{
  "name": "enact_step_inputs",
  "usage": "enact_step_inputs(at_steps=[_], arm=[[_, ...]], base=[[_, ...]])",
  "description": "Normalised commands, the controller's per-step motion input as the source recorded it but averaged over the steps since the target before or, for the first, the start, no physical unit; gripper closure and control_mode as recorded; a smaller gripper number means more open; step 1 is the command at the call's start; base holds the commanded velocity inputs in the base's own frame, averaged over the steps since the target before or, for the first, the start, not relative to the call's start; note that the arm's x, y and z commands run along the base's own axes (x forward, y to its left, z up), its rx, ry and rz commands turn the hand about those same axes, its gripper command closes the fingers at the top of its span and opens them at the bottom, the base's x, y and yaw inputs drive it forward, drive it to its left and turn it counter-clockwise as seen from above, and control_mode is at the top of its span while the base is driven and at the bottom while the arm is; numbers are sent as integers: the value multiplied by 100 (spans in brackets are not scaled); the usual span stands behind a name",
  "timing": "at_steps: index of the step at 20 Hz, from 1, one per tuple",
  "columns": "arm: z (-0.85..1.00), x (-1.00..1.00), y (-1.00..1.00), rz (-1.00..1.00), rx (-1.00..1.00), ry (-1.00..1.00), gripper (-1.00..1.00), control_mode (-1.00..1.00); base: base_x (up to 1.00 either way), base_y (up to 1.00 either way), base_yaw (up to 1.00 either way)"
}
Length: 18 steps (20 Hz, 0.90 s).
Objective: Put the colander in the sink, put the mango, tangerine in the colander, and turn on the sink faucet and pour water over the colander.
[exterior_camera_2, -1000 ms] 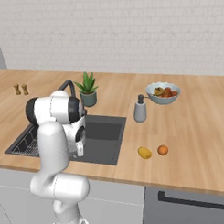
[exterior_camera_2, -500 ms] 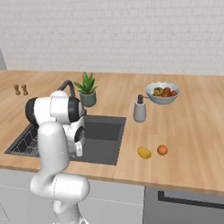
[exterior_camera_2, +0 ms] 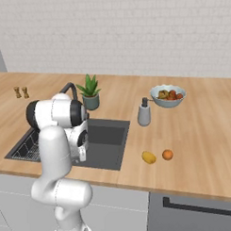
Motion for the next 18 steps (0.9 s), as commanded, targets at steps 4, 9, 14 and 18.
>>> enact_step_inputs(at_steps=[4, 9, 14, 18], arm=[[0, 13, 8, 0, 0, 0, 100, -100], [0, -3, 21, 0, 0, 0, 100, -100], [0, -38, 22, 0, 0, 0, 100, -100], [0, -31, 9, 0, 0, 0, 100, -100]], base=[[0, 0, 0], [0, 0, 0], [0, 0, 0], [0, 0, 0]])
